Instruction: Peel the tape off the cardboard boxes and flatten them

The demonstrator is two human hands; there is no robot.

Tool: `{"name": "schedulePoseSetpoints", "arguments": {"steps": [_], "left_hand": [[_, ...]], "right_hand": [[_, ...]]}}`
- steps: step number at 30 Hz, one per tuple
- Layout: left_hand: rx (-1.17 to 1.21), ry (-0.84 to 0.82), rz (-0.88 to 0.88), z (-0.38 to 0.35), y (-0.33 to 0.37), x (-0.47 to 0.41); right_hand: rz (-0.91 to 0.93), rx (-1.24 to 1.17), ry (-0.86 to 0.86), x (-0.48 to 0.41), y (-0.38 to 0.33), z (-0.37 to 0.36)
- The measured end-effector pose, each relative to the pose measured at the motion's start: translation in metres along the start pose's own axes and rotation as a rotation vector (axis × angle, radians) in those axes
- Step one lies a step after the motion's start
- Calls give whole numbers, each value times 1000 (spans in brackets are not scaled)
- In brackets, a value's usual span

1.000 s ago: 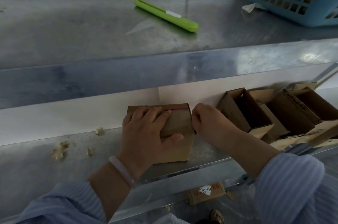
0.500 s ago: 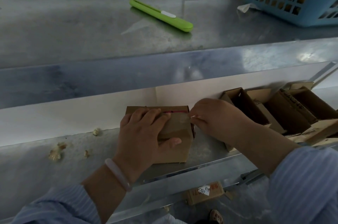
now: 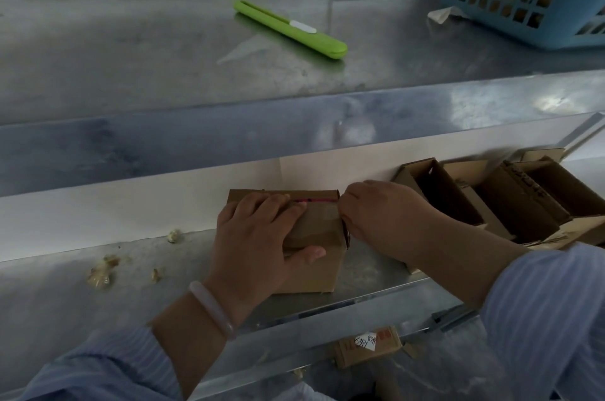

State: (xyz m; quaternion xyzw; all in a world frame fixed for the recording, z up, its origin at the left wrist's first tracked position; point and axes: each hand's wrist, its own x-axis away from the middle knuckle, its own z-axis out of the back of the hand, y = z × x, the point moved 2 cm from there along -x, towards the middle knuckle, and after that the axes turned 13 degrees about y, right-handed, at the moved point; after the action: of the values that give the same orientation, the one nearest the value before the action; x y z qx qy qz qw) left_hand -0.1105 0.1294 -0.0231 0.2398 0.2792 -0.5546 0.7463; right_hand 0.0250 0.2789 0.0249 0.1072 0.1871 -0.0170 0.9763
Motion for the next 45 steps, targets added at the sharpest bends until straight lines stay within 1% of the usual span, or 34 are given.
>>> {"name": "schedulePoseSetpoints", "arguments": {"steps": [5,7,10,14,16,18,23,31,35,38,40,42,43,45], "left_hand": [[-5,-1,-1,-1,1,-1],[-7,3,-3,0,1,-2],[-5,12,-2,0,1,-3],[-6,-2,-1,-1,-1,-4],[-4,-10,5,0,-1,-4],[-2,-14,3,0,-2,-2],[10,6,-3,1,-2,-1],[-2,-22,-18,1,2,-1],[6,-26,-28,0,5,-1],[2,-24,-34,0,7,-2],[-2,-20,-39,1,7,-3],[-4,-24,-41,1,7,-4],[-3,-27,-40,0,7,-4],[-2,-30,-34,0,6,-5]], "right_hand": [[48,15,21,3,6,-9],[15,-26,7,3,7,-10],[-118,-136,-22,2,9,-9],[-389,-305,-115,-1,7,-9],[-473,-371,-86,0,10,-8],[-487,-375,-38,1,17,-4],[-340,-412,-88,-1,18,7],[7,-166,-49,-6,13,5],[112,-24,0,-3,11,1],[149,43,-12,-1,9,-3],[115,-10,-21,1,8,-5],[10,-62,-61,0,8,-7],[-92,-114,-101,0,8,-9],[-362,-270,-134,1,6,-13]]}}
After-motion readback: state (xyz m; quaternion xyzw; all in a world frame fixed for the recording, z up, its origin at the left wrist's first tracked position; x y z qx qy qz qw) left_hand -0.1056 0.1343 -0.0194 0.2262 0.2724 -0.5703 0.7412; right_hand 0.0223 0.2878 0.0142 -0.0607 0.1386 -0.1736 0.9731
